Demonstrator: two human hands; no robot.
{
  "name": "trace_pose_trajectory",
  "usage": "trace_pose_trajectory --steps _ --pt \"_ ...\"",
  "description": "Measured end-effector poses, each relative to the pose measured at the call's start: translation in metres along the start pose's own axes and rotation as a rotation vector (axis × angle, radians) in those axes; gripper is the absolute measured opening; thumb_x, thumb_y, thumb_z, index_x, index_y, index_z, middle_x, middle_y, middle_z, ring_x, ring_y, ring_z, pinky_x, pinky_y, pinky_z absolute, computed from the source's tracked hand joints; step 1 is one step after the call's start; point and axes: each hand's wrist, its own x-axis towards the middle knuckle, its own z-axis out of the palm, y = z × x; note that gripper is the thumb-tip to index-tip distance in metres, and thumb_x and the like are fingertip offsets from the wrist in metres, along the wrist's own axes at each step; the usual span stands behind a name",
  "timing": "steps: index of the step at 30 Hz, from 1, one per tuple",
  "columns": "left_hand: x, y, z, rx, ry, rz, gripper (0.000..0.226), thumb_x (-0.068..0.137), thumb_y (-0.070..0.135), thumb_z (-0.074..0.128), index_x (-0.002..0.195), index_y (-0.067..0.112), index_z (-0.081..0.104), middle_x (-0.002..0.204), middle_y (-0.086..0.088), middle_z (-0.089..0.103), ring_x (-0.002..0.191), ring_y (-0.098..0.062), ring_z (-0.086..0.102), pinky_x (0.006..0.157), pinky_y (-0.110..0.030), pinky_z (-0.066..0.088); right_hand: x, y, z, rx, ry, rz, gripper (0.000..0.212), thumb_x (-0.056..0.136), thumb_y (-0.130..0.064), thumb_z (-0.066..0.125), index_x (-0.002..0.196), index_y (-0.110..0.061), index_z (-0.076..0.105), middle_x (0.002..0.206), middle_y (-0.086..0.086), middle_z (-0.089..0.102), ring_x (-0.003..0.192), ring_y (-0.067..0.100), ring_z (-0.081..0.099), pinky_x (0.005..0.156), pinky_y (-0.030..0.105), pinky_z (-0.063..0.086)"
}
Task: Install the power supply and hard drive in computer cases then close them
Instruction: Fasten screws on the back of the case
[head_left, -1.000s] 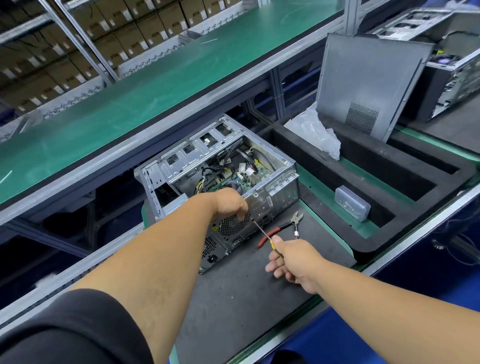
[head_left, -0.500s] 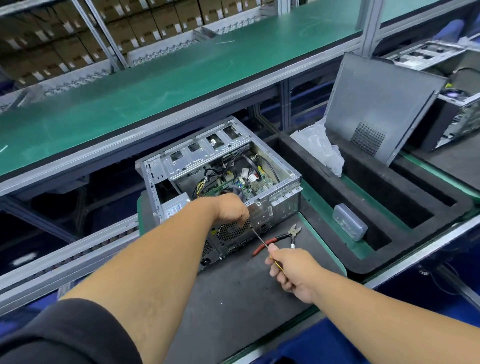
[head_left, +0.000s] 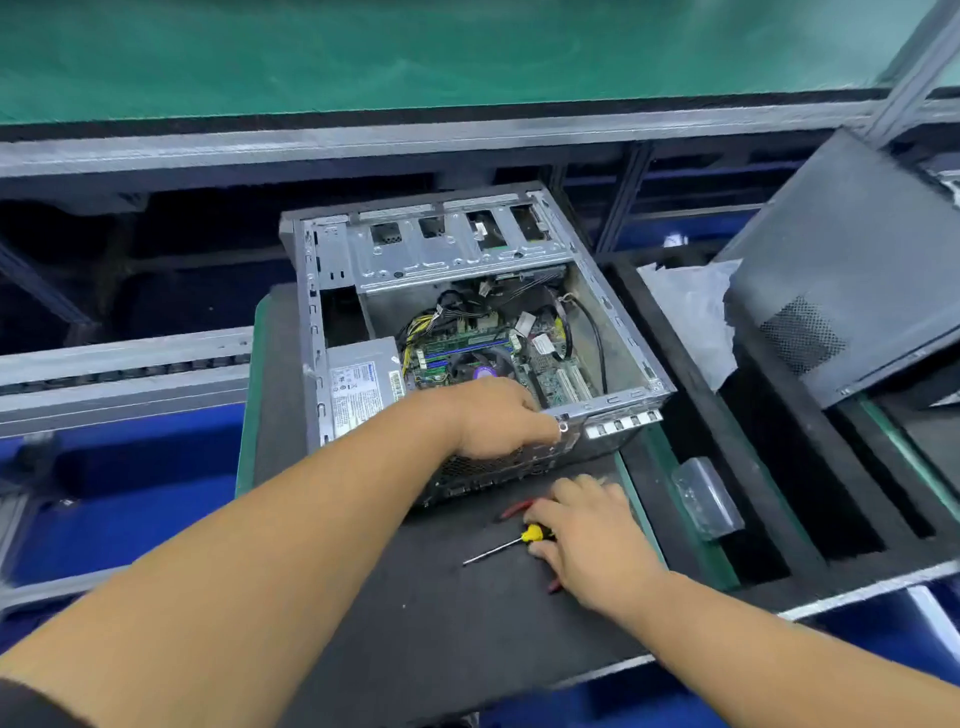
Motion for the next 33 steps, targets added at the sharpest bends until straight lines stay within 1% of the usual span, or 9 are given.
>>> trace_pose_trajectory --steps 3,8,12,15,18,21,25,29,33 --pt "-0.005 0.003 -0.001 -0.058 0.0 0.012 0.06 0.081 0.067 0.043 0.116 0.025 0.068 0.116 -0.001 0.066 0.104 -0.024 0.059 0.088 -0.033 0.048 -0.003 -0.001 -0.001 0.032 -0.023 -0.002 0.034 0.092 -0.052 0.062 0.124 -0.039 0.063 0.117 -0.01 0.056 0.115 0.021 0.047 0.097 0.04 0.036" --pt "0.003 -0.007 0.003 -0.166 0.042 0.027 0.043 0.099 0.061 0.036 0.086 0.027 0.059 0.09 0.0 0.055 0.095 -0.021 0.057 0.089 -0.027 0.044 -0.022 0.009 -0.041 0.431 0.307 -0.171 0.009 0.095 -0.034 0.066 0.102 -0.031 0.07 0.1 -0.019 0.061 0.096 0.008 0.057 0.085 0.031 0.049" --pt "0.011 -0.015 -0.005 -0.407 0.06 -0.077 0.032 0.107 0.039 0.045 0.114 0.022 0.072 0.097 0.011 0.075 0.069 -0.012 0.058 0.068 -0.027 0.049 0.005 0.032 -0.105 0.742 0.617 -0.164 0.016 0.097 -0.025 0.062 0.11 -0.027 0.07 0.101 -0.021 0.065 0.095 0.005 0.065 0.084 0.018 0.048" --pt "0.02 -0.016 -0.014 -0.436 0.165 -0.159 0.017 0.1 0.021 0.064 0.113 0.026 0.074 0.09 0.013 0.077 0.072 -0.007 0.067 0.073 -0.031 0.057 0.05 0.058 -0.145 0.775 0.572 -0.194 0.016 0.095 -0.022 0.063 0.107 -0.029 0.07 0.1 -0.022 0.067 0.094 0.003 0.066 0.082 0.014 0.048" --pt "0.032 -0.007 -0.021 -0.02 0.271 -0.122 0.02 0.091 0.027 0.074 0.11 0.033 0.071 0.086 0.022 0.066 0.077 -0.002 0.062 0.075 -0.022 0.046 0.094 0.083 -0.158 0.613 0.218 -0.233 0.017 0.097 -0.025 0.063 0.109 -0.035 0.068 0.099 -0.019 0.067 0.092 0.003 0.063 0.086 0.03 0.054" --pt "0.044 0.006 -0.025 0.357 0.265 -0.013 0.027 0.085 0.036 0.076 0.108 0.027 0.064 0.092 0.009 0.059 0.089 -0.017 0.059 0.073 -0.029 0.043 0.114 0.092 -0.149 0.52 0.057 -0.313 0.023 0.099 -0.019 0.059 0.11 -0.037 0.067 0.104 -0.02 0.064 0.096 0.005 0.06 0.089 0.038 0.054" --pt "0.062 0.016 -0.025 0.712 0.131 0.118 0.03 0.087 0.034 0.07 0.111 0.017 0.065 0.119 -0.003 0.054 0.111 -0.023 0.043 0.097 -0.041 0.038 0.112 0.096 -0.136 0.699 0.146 -0.345 0.035 0.097 -0.007 0.051 0.103 -0.038 0.066 0.097 -0.026 0.061 0.091 0.002 0.063 0.083 0.034 0.059" --pt "0.074 0.02 -0.025 0.875 -0.011 0.196 0.026 0.083 0.047 0.067 0.096 0.027 0.056 0.118 0.004 0.049 0.118 -0.022 0.036 0.086 -0.041 0.029 0.11 0.101 -0.132 0.955 0.27 -0.265 0.046 0.097 0.002 0.047 0.098 -0.039 0.068 0.098 -0.016 0.065 0.085 0.01 0.071 0.072 0.023 0.06" --pt "0.086 0.018 -0.021 0.847 -0.16 0.183 0.024 0.082 0.047 0.067 0.094 0.027 0.061 0.105 0.006 0.058 0.117 -0.02 0.038 0.093 -0.049 0.034 0.113 0.104 -0.131 1.008 0.3 -0.2 0.042 0.098 0.001 0.048 0.095 -0.036 0.069 0.094 -0.014 0.068 0.078 0.012 0.072 0.068 0.014 0.055"
